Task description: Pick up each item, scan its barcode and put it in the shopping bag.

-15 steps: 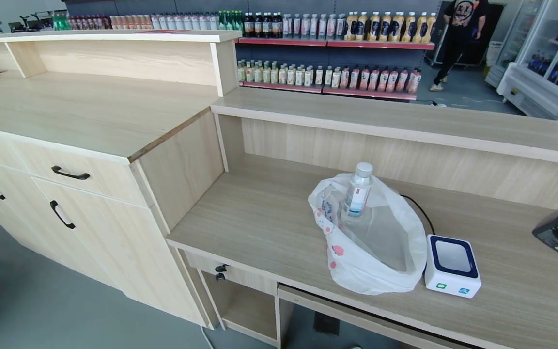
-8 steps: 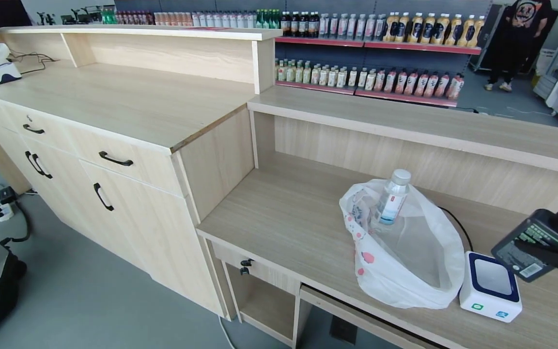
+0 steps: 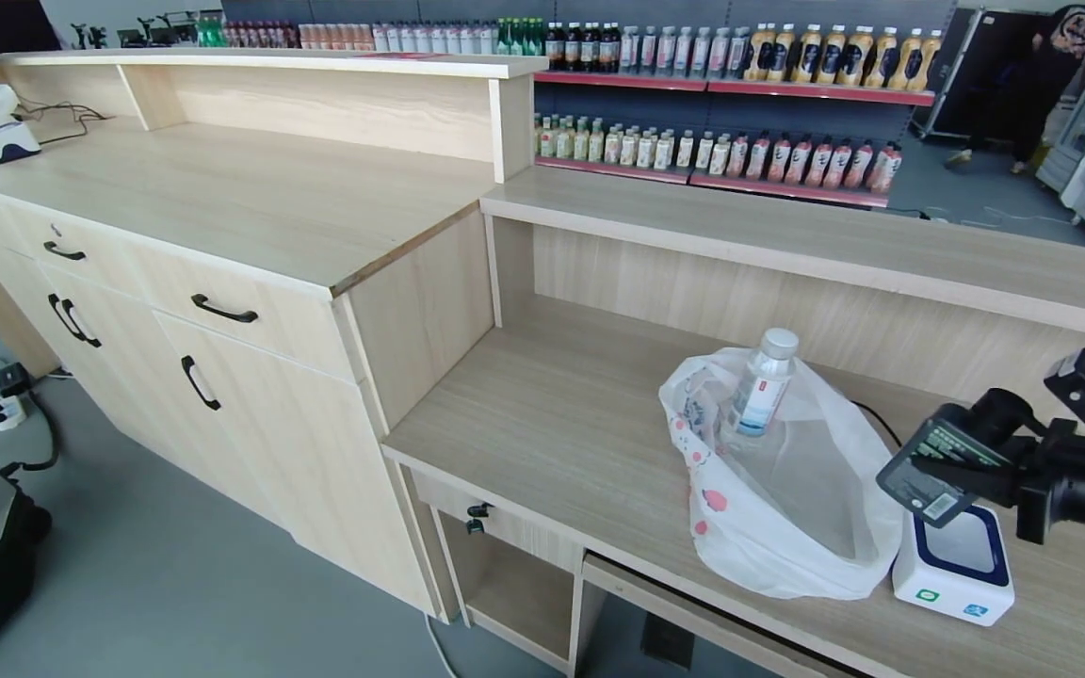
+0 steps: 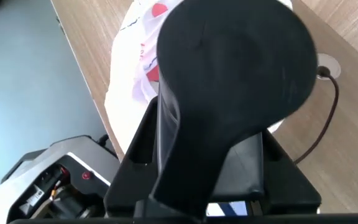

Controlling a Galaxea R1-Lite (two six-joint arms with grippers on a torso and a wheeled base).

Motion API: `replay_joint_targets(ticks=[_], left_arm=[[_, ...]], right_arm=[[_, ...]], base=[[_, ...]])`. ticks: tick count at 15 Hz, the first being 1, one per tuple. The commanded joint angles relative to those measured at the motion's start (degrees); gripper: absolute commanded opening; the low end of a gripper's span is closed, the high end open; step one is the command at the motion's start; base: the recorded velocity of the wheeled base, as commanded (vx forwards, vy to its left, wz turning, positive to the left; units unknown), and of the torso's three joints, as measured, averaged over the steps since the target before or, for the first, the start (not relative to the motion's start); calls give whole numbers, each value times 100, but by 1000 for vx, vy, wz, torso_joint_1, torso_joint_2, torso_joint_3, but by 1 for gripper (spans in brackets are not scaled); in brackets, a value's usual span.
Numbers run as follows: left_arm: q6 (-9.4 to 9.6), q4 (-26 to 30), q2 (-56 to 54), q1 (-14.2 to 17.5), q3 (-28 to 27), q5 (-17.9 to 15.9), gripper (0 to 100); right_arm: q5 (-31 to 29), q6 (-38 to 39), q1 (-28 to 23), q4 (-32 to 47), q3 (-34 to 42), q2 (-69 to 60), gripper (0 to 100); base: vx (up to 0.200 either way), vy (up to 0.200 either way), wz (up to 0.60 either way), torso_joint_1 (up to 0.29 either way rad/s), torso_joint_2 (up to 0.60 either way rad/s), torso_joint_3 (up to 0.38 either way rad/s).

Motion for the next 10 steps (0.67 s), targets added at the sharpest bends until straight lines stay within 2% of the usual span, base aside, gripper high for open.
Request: replay_joint_targets(ticks=[1, 10], left_arm=[[0, -9, -2, 1, 0, 6, 100], [0, -1, -2, 1, 0, 6, 100]], right_arm=[[-118, -85, 318, -331, -7, 833, 0], [-180, -744, 819, -1087, -42, 1843, 0]], base=[[0, 0, 0, 0, 0, 0], [0, 0, 0, 0, 0, 0]])
